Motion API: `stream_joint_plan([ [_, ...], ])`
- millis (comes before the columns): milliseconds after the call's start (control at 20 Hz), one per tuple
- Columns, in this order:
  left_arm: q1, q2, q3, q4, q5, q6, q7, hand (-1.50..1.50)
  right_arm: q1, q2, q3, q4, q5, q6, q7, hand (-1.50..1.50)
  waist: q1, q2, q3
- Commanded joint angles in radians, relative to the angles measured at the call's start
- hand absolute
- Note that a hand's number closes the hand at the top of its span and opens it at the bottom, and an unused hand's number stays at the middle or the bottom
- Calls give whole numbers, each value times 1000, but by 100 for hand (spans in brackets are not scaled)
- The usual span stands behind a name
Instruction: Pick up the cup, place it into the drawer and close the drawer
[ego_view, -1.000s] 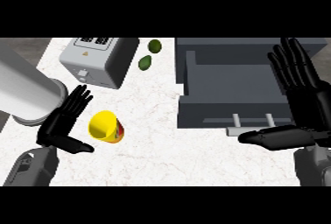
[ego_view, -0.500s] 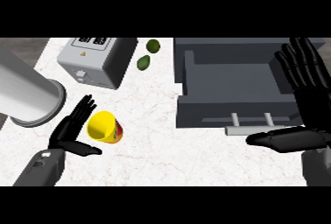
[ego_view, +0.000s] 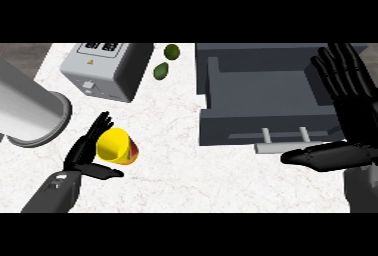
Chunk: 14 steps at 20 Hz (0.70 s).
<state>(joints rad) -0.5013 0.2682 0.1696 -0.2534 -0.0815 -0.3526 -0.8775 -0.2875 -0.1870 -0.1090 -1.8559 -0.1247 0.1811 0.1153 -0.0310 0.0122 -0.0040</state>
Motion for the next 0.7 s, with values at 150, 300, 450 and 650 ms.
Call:
stream_joint_plan([
  [150,3,21,4,66,-15,-78,-163,-150,-35,-19,-13,-25,-16,-3,53,-150,-4,2,-1],
  [300,-28,-11,-4,65,-22,-74,-159,-150,2,-3,-6,-9,-11,2,24,-150,-3,1,0],
  [450,-10,-45,-16,84,-39,-38,-183,-150,-19,-22,-27,-11,-14,-1,37,-150,-5,2,-1],
  [650,-39,-59,-10,84,-30,-73,-173,-150,-40,-32,-21,-17,-21,9,56,-150,-3,2,-1],
])
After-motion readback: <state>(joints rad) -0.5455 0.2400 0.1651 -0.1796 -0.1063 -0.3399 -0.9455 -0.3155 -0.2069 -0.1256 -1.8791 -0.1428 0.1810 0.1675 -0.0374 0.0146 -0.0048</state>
